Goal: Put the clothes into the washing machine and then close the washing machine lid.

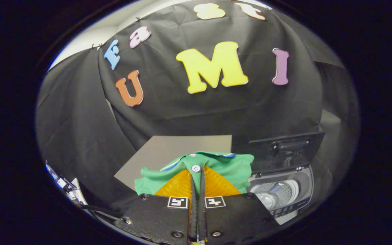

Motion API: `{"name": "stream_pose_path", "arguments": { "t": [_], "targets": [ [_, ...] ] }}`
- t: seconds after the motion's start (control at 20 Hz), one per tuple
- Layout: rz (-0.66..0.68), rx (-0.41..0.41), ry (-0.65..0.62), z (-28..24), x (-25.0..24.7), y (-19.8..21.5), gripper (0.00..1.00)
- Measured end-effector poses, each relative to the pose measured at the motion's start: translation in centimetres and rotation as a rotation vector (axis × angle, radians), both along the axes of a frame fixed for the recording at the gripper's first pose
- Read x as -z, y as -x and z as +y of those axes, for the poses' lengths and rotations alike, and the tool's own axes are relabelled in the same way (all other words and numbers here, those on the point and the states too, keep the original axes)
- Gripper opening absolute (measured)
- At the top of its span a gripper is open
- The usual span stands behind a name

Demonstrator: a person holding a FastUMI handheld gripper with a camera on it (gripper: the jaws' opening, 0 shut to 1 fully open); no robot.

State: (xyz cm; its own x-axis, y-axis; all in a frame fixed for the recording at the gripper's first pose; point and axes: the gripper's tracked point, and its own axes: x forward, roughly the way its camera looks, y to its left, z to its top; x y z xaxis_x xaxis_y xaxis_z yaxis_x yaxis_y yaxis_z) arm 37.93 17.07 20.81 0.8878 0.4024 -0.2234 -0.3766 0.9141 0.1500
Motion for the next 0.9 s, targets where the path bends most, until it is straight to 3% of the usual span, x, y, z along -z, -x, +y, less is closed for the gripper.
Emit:
{"name": "stream_pose_path", "arguments": {
  "t": [0.3, 0.5, 0.7, 0.9],
  "targets": [
    [-0.132, 0.020, -0.002, -10.7, -5.5, 0.2, 0.05],
    [-0.192, 0.045, 0.030, -17.8, -7.4, -1.8, 0.05],
    [-0.199, 0.055, 0.072, -22.7, -5.7, -4.4, 0.05],
    [-0.135, 0.089, 0.101, -25.5, -0.8, -7.2, 0.05]
  ]
}}
